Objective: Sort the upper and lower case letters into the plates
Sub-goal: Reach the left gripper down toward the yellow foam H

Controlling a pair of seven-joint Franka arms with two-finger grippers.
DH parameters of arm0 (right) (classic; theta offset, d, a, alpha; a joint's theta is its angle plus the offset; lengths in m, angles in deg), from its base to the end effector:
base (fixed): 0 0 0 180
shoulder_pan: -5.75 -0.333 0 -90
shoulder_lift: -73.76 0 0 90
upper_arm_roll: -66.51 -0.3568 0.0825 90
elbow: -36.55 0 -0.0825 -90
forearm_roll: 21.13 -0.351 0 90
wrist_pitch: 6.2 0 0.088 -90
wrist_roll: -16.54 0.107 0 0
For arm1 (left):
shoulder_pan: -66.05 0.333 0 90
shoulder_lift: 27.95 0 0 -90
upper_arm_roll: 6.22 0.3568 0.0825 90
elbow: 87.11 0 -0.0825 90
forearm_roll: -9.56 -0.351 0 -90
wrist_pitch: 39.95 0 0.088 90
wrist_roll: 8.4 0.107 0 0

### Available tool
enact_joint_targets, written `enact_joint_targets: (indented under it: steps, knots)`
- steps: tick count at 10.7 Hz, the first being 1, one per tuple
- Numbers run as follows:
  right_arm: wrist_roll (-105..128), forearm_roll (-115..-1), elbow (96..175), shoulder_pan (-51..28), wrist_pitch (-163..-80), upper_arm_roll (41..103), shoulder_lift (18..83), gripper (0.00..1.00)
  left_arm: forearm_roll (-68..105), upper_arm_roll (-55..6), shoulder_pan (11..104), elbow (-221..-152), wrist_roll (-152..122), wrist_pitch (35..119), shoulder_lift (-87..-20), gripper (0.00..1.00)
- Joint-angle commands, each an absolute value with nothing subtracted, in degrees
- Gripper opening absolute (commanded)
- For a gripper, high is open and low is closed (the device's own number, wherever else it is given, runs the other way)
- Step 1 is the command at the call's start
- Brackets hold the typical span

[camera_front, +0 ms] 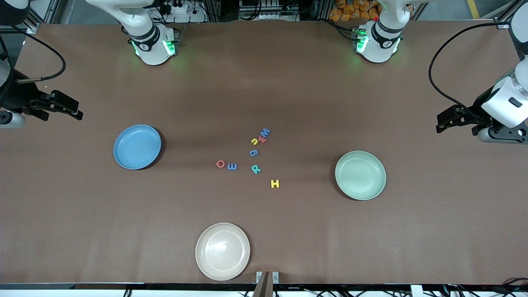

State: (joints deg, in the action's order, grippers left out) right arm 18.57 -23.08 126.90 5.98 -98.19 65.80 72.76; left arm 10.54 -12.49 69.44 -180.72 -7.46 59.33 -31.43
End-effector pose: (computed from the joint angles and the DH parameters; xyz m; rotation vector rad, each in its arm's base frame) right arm 0.5307 0.0079 0.6566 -3.1068 0.0436 -0.0162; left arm 0.5537 -0.0274 0.6193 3.1152 -0.0996 0.0595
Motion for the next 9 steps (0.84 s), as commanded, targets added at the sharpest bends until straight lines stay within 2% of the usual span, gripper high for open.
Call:
enact_joint_targets:
  steps: [1, 9]
  knots:
    - [19.0, -21.3, 126.5, 5.0, -99.1, 66.9, 73.7, 1.00, 9.9, -12.5, 69.5, -180.5, -7.7, 58.3, -31.1, 1.00]
    - [19.7, -21.3, 128.6, 4.9, -98.5, 68.4, 75.4, 1.00, 10.1, -13.3, 67.3, -180.8, -10.3, 58.1, -34.4, 1.00]
